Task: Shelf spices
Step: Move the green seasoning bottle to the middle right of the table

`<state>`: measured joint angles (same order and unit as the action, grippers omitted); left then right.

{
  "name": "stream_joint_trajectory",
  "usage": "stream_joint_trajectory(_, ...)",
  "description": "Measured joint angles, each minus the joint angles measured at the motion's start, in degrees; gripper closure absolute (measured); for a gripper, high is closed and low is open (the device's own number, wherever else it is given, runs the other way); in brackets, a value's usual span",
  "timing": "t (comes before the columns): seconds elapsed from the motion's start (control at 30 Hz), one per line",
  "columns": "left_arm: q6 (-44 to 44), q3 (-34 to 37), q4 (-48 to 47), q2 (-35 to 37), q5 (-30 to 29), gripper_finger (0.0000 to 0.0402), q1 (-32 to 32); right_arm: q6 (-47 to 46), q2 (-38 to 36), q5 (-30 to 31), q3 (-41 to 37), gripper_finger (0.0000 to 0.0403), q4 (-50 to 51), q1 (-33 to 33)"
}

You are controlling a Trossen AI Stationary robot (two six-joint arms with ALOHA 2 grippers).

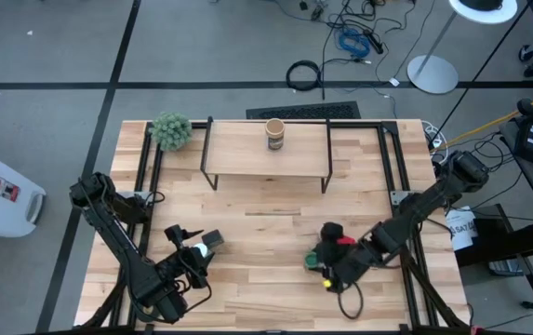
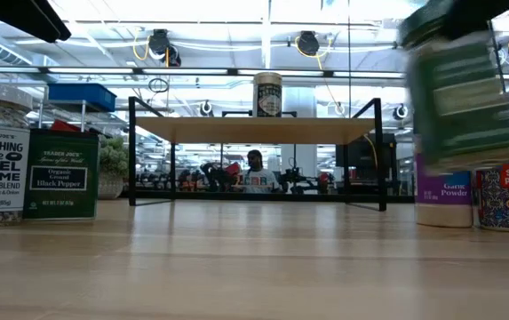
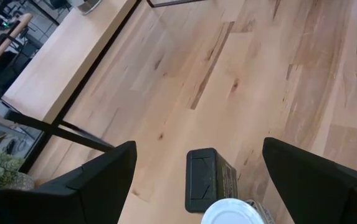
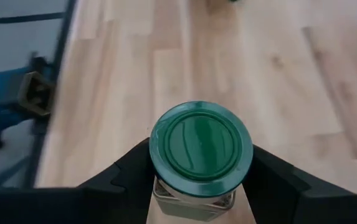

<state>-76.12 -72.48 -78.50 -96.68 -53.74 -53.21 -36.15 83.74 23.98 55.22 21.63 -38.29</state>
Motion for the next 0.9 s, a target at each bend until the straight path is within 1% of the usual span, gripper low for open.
stream_joint_trajectory(0.17, 0.02, 0.00, 0.00, 0.00, -0.09, 0.0044, 0.00, -6.29, 0.00, 0.79, 0.02, 0.0206, 2.40, -4.58)
stream_joint_trajectory(0.27, 0.02, 0.00, 0.00, 0.00, -0.15, 0.0044, 0.00, -11.29, 0.00, 3.24, 0.02, 0.0206, 6.71, -7.17)
stream_joint_trajectory(0.43, 0.02, 0.00, 0.00, 0.00, -0.17, 0.0044, 0.02, -17.73, 0.00, 10.10, 0.02, 0.0206, 11.80, -10.95)
stream_joint_trajectory(0.63, 0.02, 0.00, 0.04, 0.00, -0.15, 0.0044, 0.46, -18.88, 0.00, 17.26, 0.02, 0.0206, 12.13, -12.11)
stream_joint_trajectory(0.8, 0.09, 0.00, 0.03, 0.00, -0.15, 0.0044, 1.22, -18.99, 0.00, 18.50, 0.04, 0.0206, 12.09, -11.99)
stream_joint_trajectory(0.9, 0.24, -0.03, 0.03, 0.00, -0.15, 0.0044, 1.16, -21.15, 0.00, 20.08, -1.61, 0.0206, 10.41, -12.01)
